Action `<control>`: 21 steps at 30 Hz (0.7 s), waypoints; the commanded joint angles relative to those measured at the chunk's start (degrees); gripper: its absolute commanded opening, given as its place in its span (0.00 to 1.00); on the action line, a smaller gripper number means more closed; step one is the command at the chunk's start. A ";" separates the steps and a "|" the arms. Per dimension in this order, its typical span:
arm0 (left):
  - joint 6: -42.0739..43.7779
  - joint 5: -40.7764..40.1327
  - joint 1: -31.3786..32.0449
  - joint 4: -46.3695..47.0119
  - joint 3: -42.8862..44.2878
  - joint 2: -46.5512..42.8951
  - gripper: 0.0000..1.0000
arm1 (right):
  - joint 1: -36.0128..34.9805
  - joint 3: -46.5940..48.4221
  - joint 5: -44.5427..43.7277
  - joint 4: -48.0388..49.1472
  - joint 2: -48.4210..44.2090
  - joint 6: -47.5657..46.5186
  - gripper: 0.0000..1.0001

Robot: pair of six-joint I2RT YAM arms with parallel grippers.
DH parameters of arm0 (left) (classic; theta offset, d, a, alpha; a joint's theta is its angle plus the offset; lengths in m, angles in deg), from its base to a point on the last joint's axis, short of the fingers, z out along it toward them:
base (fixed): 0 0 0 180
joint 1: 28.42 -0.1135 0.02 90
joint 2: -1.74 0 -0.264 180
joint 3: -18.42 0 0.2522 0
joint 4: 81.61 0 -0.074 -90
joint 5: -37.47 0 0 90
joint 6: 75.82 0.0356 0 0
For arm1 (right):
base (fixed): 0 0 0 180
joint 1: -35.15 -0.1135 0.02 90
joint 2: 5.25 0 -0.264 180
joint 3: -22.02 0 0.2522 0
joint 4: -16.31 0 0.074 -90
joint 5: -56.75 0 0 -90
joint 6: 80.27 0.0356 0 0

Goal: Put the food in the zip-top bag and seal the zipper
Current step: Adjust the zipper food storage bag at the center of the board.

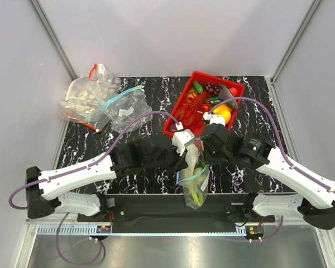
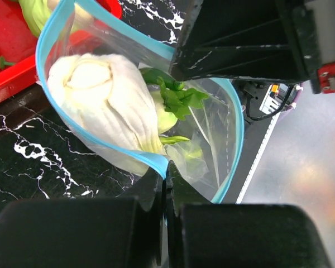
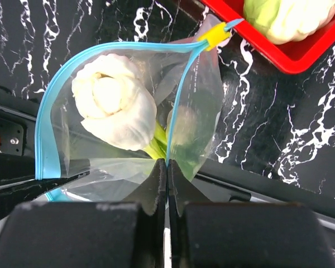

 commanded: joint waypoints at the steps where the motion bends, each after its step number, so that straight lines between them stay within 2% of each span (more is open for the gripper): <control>1: 1.44 -1.00 0.06 -0.15 3.93 -1.34 0.00 | -0.43 3.79 -1.83 2.36 -1.44 0.01 0.00; 6: 2.67 -1.35 0.06 -3.57 7.62 -0.37 0.00 | -0.52 4.68 -1.92 5.78 -6.27 0.10 0.00; 11: 4.87 -0.13 -0.03 -5.25 11.39 1.91 0.00 | -0.43 1.52 -0.61 9.12 -7.42 0.01 0.00; 21: 10.14 12.26 0.06 0.44 10.97 7.10 0.00 | -0.43 -9.47 -1.92 27.30 -12.25 1.50 0.00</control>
